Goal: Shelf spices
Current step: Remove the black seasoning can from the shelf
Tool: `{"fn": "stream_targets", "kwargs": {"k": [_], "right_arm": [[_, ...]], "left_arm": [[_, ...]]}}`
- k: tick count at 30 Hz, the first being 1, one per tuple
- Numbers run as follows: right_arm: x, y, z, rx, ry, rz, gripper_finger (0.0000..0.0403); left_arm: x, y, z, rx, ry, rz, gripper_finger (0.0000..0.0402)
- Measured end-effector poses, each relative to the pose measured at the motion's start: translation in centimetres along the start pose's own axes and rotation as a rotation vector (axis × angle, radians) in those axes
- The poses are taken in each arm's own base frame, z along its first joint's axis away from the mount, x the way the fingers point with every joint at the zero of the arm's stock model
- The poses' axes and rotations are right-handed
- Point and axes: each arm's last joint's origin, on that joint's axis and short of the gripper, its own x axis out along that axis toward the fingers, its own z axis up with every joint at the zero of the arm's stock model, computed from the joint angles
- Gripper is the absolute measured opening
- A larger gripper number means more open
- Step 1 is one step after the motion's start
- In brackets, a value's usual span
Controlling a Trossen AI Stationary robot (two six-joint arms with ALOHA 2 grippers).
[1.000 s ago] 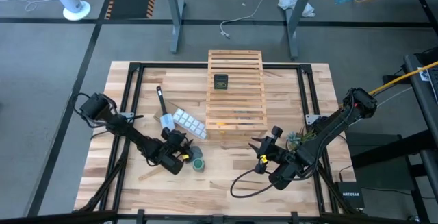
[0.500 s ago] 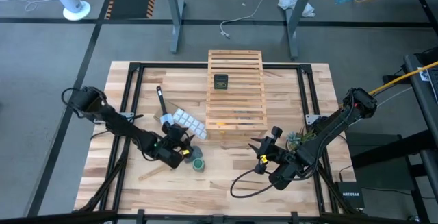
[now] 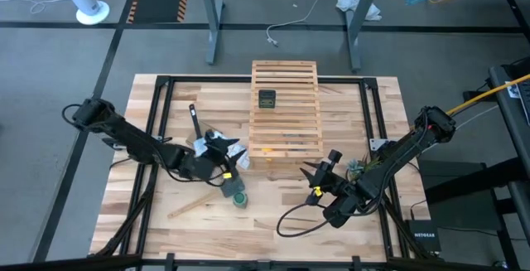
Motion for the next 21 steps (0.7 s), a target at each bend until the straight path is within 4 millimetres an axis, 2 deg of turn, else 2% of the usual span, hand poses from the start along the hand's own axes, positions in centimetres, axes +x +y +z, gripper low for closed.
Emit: {"fn": "stream_targets", "kwargs": {"k": [7, 12, 16, 21], "right_arm": [[0.0, 0.1, 0.0, 0.004, 0.0, 0.006, 0.0104], [0.0, 0.1, 0.0, 0.008, -0.002, 0.007, 0.0104], [-0.1, 0.3, 0.2, 0.033, -0.001, 0.03, 0.0104], [-0.1, 0.5, 0.2, 0.046, 0.02, 0.07, 0.0104]], "left_arm": [[-0.4, 3.5, 4.0, -0.01, -0.092, 0.036, 0.0196], [0.9, 7.0, 6.2, -0.028, -0.11, -0.119, 0.0196], [2.4, 10.0, 7.0, -0.016, -0.11, -0.168, 0.0196], [4.4, 13.6, 6.5, -0.011, -0.019, -0.212, 0.0196]]}}
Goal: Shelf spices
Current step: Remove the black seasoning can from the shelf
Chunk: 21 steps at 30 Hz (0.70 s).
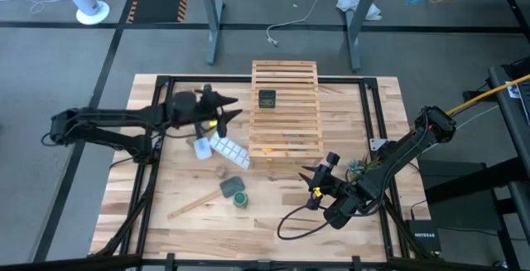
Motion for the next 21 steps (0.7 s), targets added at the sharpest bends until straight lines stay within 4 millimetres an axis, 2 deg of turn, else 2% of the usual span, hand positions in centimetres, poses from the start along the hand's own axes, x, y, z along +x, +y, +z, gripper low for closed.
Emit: {"fn": "stream_targets", "kwargs": {"k": [3, 7, 13, 21], "right_arm": [[0.0, 0.0, 0.0, 0.001, -0.001, 0.0, 0.0104], [0.0, 0.0, 0.1, 0.007, -0.01, -0.005, 0.0104], [0.0, 0.2, 0.3, 0.035, -0.022, 0.006, 0.0104], [0.0, 0.3, 0.3, 0.046, -0.017, 0.025, 0.0104]], "left_arm": [[0.6, 1.8, -0.4, -0.016, 0.043, -0.037, 0.0196], [1.5, 3.2, -0.9, 0.005, 0.062, -0.124, 0.0196], [3.5, 4.0, -2.3, 0.06, 0.096, -0.246, 0.0196], [5.0, 5.1, -2.8, 0.136, 0.049, -0.216, 0.0196]]}}
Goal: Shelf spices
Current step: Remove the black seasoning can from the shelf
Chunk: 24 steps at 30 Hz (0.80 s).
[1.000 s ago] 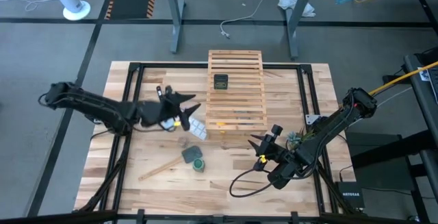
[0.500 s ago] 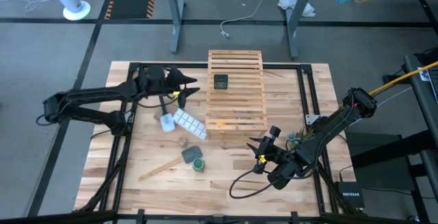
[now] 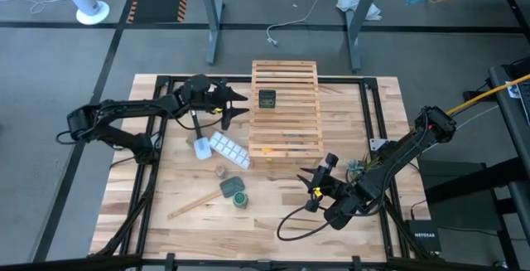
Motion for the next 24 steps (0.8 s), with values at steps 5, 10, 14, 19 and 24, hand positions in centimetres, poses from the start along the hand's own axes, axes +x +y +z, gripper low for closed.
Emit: {"fn": "stream_targets", "kwargs": {"k": [5, 10, 14, 19, 24], "right_arm": [[0.0, 0.0, 0.0, 0.005, -0.002, 0.002, 0.0104], [0.0, 0.2, 0.2, 0.033, -0.015, 0.014, 0.0104], [0.0, 0.3, 0.3, 0.029, -0.02, 0.017, 0.0104], [0.0, 0.3, 0.3, 0.022, -0.02, 0.017, 0.0104], [0.0, 0.3, 0.3, 0.022, -0.02, 0.017, 0.0104]], "left_arm": [[0.1, 1.1, -0.4, 0.02, -0.022, -0.047, 0.0196], [0.8, 2.1, -0.5, 0.015, -0.054, -0.081, 0.0196], [2.0, 2.7, -0.3, 0.003, -0.051, -0.117, 0.0196], [3.4, 3.2, 0.0, -0.01, -0.048, -0.151, 0.0196], [4.4, 2.9, 0.2, -0.021, -0.048, -0.201, 0.0196]]}}
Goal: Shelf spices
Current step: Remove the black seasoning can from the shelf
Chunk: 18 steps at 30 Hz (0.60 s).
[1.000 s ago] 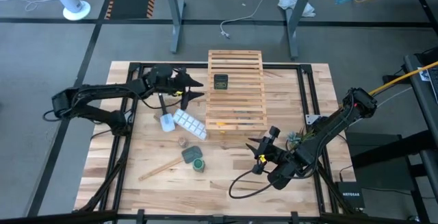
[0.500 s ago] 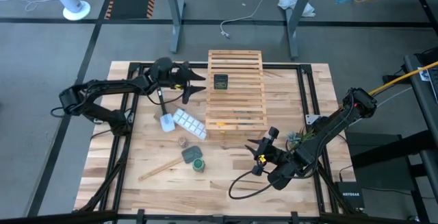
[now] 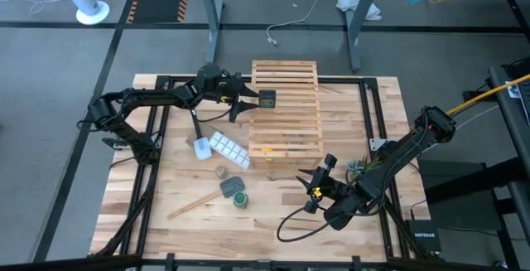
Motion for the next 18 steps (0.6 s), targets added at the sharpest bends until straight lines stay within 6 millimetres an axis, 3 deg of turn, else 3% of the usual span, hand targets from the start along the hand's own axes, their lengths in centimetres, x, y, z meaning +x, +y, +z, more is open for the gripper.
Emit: {"fn": "stream_targets", "kwargs": {"k": [11, 18], "right_arm": [[0.0, 0.0, 0.0, 0.006, -0.003, 0.002, 0.0104], [0.0, 0.0, 0.0, 0.006, -0.002, 0.002, 0.0104]], "left_arm": [[2.5, -0.1, 0.6, 0.033, -0.001, -0.043, 0.0196], [4.0, 0.2, -0.1, 0.007, 0.004, -0.042, 0.0196]]}}
